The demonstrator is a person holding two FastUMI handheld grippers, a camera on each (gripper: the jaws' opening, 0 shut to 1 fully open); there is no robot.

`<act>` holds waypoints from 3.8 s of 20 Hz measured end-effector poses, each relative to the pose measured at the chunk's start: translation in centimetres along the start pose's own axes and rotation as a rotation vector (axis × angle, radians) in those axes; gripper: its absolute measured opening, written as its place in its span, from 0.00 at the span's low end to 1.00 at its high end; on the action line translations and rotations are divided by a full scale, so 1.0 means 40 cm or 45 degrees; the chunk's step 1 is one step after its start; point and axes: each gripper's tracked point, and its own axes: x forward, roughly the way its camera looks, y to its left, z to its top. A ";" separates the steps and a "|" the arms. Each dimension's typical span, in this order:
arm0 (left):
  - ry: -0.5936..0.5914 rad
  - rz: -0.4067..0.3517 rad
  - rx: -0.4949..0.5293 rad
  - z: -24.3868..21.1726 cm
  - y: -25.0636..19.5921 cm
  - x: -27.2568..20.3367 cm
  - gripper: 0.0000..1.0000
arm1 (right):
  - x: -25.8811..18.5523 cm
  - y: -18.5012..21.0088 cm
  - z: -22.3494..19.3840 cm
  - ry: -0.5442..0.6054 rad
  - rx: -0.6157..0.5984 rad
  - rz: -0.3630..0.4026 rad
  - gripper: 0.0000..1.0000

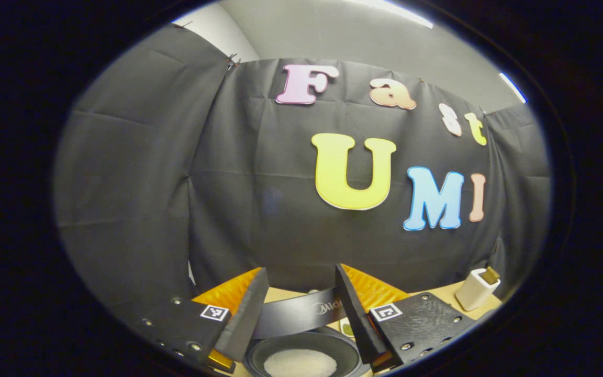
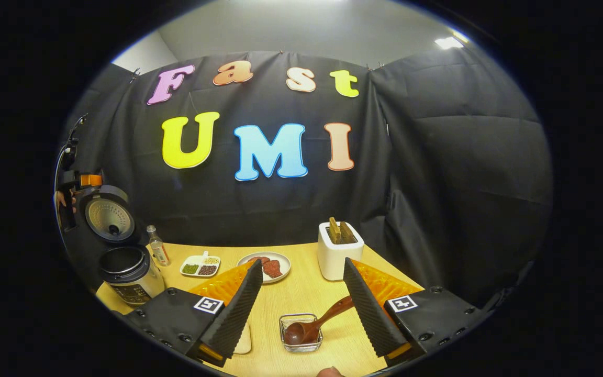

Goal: Close the left gripper, press the button to open the rice cooker; take a wooden spoon from the chopstick holder with the right hand, scoop a spoonful of rice and pour it into the rice cooker, then put the wooden spoon back into the chopstick holder.

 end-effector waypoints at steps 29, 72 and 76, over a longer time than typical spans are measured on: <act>0.335 -0.013 0.032 -0.415 -0.131 -0.250 0.80 | -0.038 -0.046 -0.009 0.021 -0.023 0.208 0.98; -0.221 -0.048 0.187 -0.062 -0.475 -0.728 0.84 | -0.204 -0.092 0.158 -0.275 0.007 0.379 0.98; -0.237 -0.093 0.191 -0.055 -0.469 -0.781 0.84 | -0.276 -0.073 0.165 -0.291 0.024 0.348 0.98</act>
